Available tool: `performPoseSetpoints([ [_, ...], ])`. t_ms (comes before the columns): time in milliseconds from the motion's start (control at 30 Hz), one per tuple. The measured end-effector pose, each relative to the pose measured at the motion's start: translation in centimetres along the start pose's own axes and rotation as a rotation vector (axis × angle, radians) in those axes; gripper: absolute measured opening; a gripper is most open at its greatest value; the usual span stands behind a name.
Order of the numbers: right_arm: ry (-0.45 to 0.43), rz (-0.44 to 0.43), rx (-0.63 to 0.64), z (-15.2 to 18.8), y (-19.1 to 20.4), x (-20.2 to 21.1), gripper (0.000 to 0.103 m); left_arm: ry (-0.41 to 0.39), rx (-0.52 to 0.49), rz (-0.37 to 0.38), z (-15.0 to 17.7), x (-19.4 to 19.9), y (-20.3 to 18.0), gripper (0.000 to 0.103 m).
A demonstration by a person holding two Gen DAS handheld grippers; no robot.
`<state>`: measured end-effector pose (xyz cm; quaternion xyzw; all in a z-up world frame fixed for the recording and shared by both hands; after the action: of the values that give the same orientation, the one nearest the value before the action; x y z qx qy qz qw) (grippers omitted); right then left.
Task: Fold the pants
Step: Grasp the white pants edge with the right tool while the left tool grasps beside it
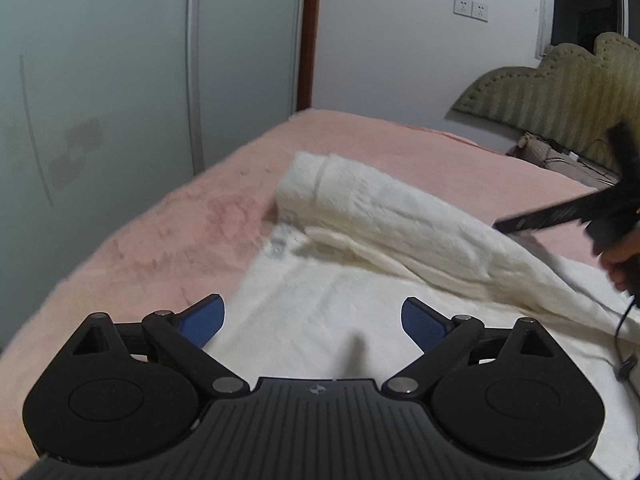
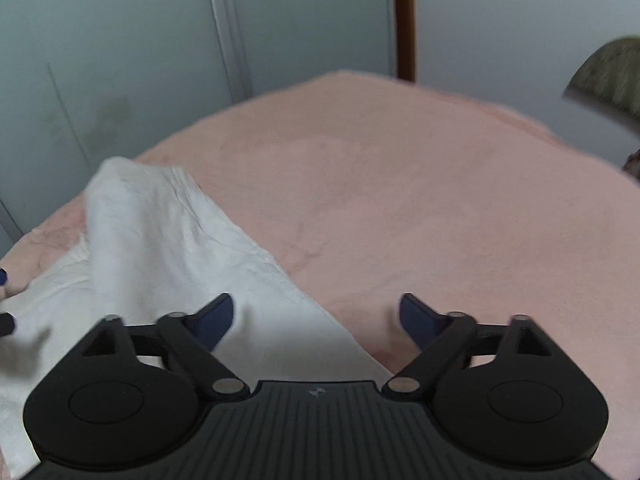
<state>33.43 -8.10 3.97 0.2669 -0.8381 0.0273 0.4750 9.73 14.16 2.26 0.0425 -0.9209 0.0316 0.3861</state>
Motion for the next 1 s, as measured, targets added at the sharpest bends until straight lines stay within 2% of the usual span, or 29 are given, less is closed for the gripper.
performPoseSetpoints([
  [33,0.028,-0.026,0.002,-0.1,-0.2,-1.4,0.065,-0.006,-0.002,-0.008,-0.5,-0.1,0.2,0.097],
  [67,0.054,-0.05,0.008,-0.3,-0.3,-2.7,0.059,-0.008,-0.004,-0.015,-1.0,-0.3,0.2,0.098],
  [100,0.047,-0.06,0.023,-0.4,-0.4,-3.2,0.059,-0.008,-0.005,-0.019,-1.7,-0.6,0.3,0.098],
  [133,0.034,-0.083,0.045,-0.6,-0.3,-3.4,0.048,-0.006,-0.007,-0.016,-2.2,-0.9,0.3,0.098],
  [167,0.035,-0.12,0.054,-1.1,-0.3,-3.5,0.029,-0.002,-0.008,-0.005,-2.9,-1.1,0.2,0.098],
  [200,0.042,-0.165,0.059,-1.1,-0.2,-3.5,0.022,0.002,-0.006,0.01,-3.6,-1.4,0.1,0.097],
  [267,0.044,-0.137,0.145,-0.8,0.8,-3.4,0.013,-0.002,0.015,0.048,-5.3,-1.7,-0.2,0.098],
  [333,0.023,-0.073,0.246,-0.5,2.2,-3.1,0.01,-0.003,0.057,0.091,-7.2,-2.2,-0.3,0.098],
  [400,-0.039,0.059,0.375,0.6,4.6,-1.7,0.009,0.019,0.128,0.156,-9.1,-2.8,-0.4,0.098],
  [500,-0.153,0.299,0.653,3.7,9.3,0.8,0.009,0.091,0.251,0.297,-11.6,-4.5,-0.2,0.098],
  [567,-0.218,0.4,0.786,6.1,11.9,2.0,0.009,0.151,0.33,0.404,-12.6,-5.8,-0.1,0.098],
  [633,-0.261,0.443,0.86,8.1,13.5,3.0,0.008,0.223,0.386,0.469,-13.3,-7.5,-0.2,0.098],
  [733,-0.306,0.513,0.975,10.9,15.4,3.8,0.008,0.298,0.414,0.507,-14.0,-9.2,-0.4,0.097],
  [833,-0.319,0.558,1.071,13.5,16.9,4.1,0.008,0.32,0.418,0.549,-14.0,-9.3,-0.5,0.098],
  [900,-0.327,0.576,1.13,15.1,17.8,4.2,0.008,0.362,0.421,0.549,-13.5,-8.8,-0.4,0.098],
  [1000,-0.339,0.556,1.139,16.7,18.1,5.2,0.008,0.334,0.408,0.575,-12.8,-6.8,-0.2,0.098],
])
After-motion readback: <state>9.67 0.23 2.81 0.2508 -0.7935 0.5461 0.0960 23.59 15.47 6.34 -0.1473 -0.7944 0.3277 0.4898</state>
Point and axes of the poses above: each gripper's, at about its wrist camera, not at the fingertips, and x roughly against the way its jaws point, y to its left, z to its underside, the point moved 3 cm from there along -x, roughly the way its jaws point, and after that the axes turned 10 degrees about y, right-handed, at the moved point
